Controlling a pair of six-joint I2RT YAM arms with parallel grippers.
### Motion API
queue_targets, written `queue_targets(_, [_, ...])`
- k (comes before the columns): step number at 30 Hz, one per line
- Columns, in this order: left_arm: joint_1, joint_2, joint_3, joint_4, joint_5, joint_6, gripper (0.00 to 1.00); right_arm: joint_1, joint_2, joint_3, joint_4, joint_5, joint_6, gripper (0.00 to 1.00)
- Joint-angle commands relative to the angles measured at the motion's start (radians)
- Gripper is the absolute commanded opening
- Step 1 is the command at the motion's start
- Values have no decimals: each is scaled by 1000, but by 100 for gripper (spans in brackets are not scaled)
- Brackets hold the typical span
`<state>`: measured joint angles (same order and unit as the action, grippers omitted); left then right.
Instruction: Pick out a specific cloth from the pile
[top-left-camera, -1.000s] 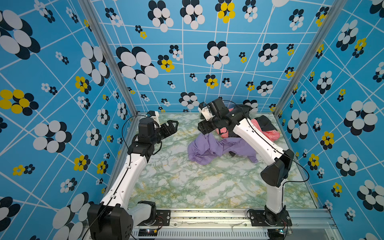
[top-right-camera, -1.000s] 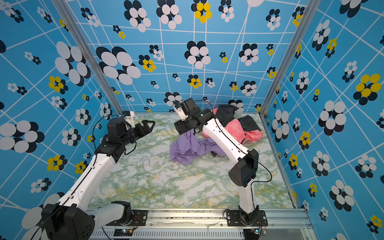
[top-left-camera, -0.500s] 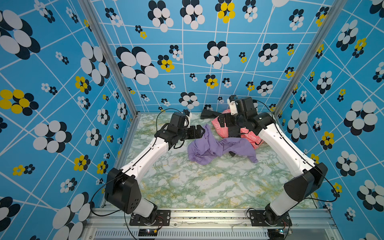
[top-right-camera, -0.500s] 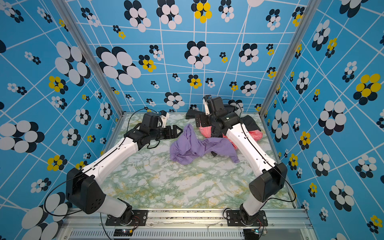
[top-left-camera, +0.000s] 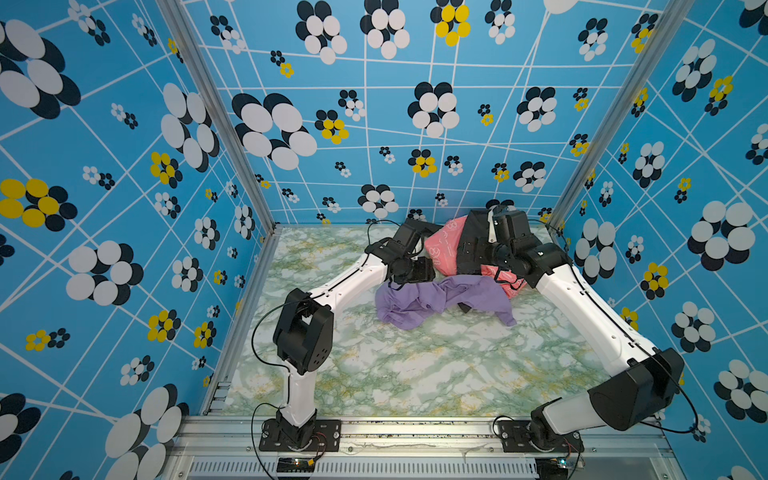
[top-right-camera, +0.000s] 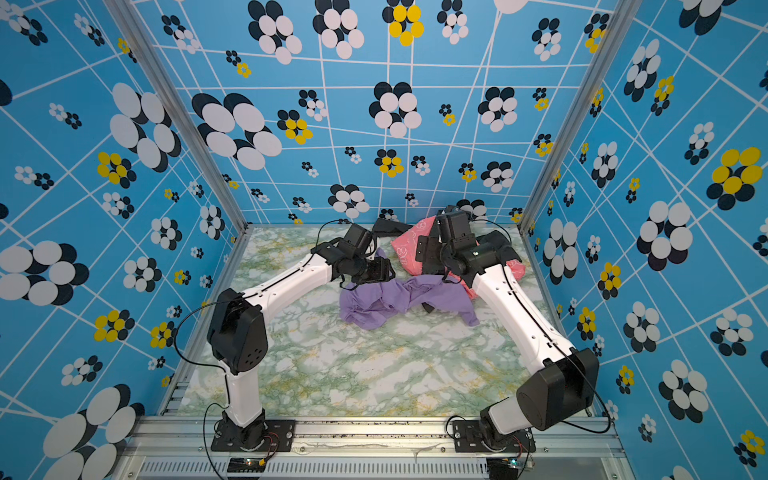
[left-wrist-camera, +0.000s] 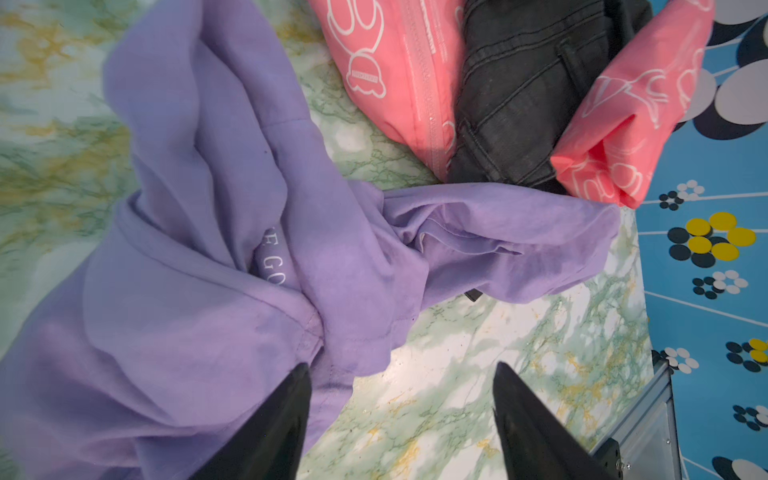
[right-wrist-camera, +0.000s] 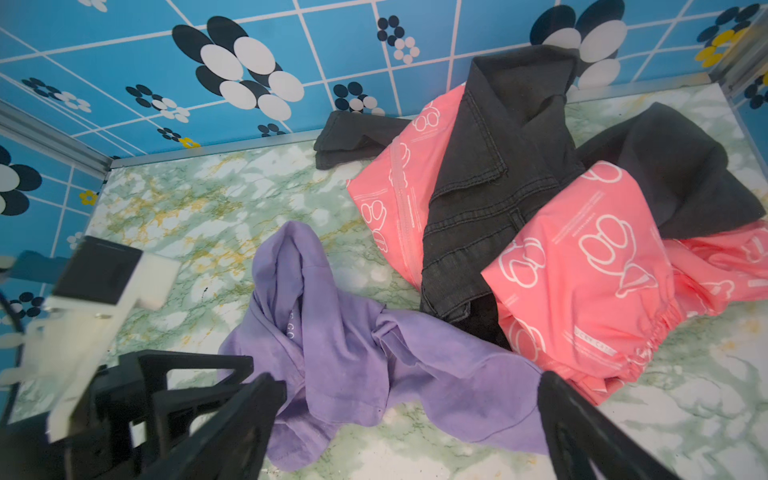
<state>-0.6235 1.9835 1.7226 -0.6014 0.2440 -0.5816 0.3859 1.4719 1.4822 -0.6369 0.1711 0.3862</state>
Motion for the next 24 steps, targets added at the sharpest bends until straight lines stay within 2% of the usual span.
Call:
queue_targets(1, [-20,85,106,-156,-21,-30,69,-10,-55,-40,26,20,57,99])
queue_targets(4, [-32,138,137,-179,-51,-63,63,-10,-84,-72,31,25,72,99])
queue_targets(6, [-35,165,142,-165,-43,-76,54,-10,-98,-85,31,29,75,99])
queue_targets(14, [-38,258,164,-168,-53,-113,49,-17,-131,-101,10,43,62,99])
queue_targets(16, [-39,273,169,-169,-59,-114,44,-18,-136,-104,9,44,62,99])
queue_targets(17, [-41,279,172,-165,-62,-111,33,-18,-137,-107,8,45,61,99])
queue_targets(19, [-41,290,175,-166,-69,-112,22,-18,-141,-109,7,45,62,99])
queue_targets(22, [-40,293,177,-163,-84,-106,12,-20,-148,-114,7,48,62,99])
queue_targets(24, [-39,283,178,-158,-97,-99,2,-21,-153,-120,12,52,63,99])
